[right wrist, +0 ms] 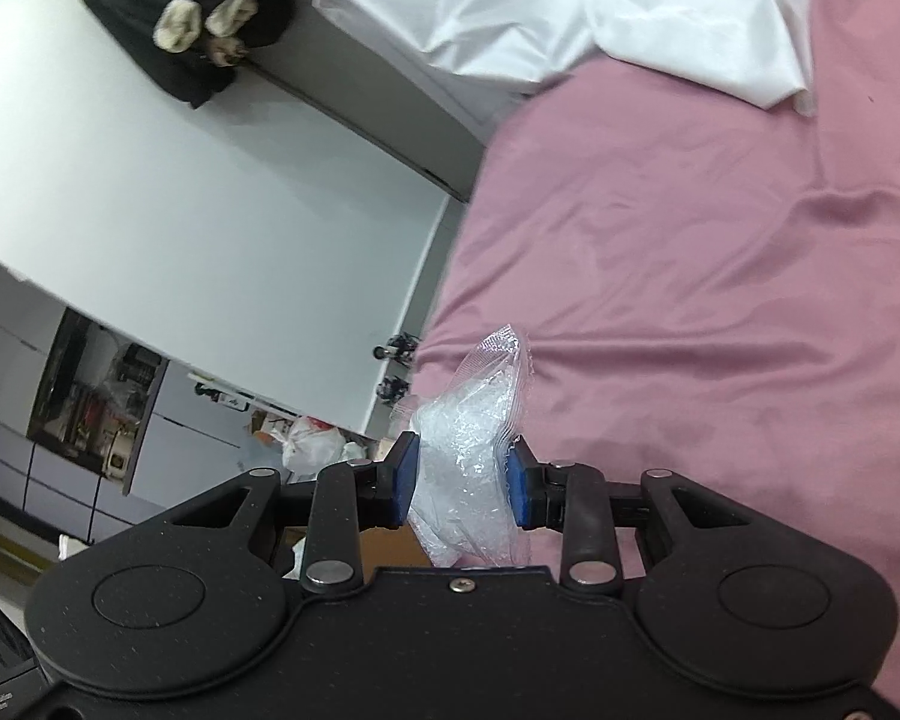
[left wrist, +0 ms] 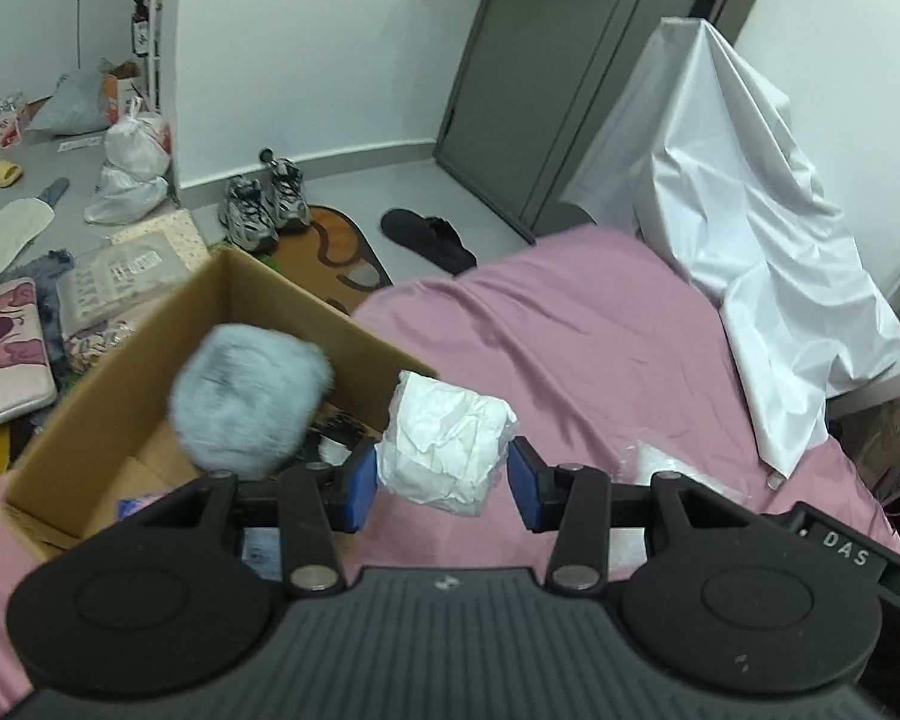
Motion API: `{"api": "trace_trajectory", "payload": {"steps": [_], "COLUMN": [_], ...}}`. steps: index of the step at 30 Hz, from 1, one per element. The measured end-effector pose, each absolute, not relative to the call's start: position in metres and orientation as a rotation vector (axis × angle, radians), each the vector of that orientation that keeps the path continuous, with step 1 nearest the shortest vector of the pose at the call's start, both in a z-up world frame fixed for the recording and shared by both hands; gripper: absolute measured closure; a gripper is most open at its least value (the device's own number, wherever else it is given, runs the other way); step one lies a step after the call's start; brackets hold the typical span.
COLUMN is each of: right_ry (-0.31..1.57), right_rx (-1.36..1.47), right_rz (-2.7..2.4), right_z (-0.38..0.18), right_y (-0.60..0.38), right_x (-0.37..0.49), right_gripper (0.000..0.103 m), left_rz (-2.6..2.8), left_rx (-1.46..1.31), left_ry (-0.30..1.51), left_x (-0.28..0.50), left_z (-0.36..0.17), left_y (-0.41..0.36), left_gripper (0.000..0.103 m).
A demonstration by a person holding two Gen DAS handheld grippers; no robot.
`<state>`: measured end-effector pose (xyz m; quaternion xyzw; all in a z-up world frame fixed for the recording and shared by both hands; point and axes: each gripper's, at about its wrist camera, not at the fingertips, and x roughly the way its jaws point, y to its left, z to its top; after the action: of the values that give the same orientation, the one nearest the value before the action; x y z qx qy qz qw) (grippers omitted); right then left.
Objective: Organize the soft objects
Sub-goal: 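Carry the tissue wad and plastic bag into the box and open both grippers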
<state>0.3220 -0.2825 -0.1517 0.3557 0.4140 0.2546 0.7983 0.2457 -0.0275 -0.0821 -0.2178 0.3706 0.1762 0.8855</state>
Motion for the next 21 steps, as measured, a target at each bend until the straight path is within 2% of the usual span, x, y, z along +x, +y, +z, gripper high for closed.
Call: {"api": "trace_trajectory", "payload": {"steps": [21], "right_ry": [0.819], "right_rx": [0.657], "right_rz": [0.676], "right_z": [-0.100], "right_y": [-0.215], "right_x": [0.293], "right_gripper": [0.073], "left_rz": [0.390], "left_rx": [-0.470], "left_ry": [0.737], "left_x": [0.180], "left_z": [-0.049], "left_y": [0.046], "left_gripper": [0.058]}}
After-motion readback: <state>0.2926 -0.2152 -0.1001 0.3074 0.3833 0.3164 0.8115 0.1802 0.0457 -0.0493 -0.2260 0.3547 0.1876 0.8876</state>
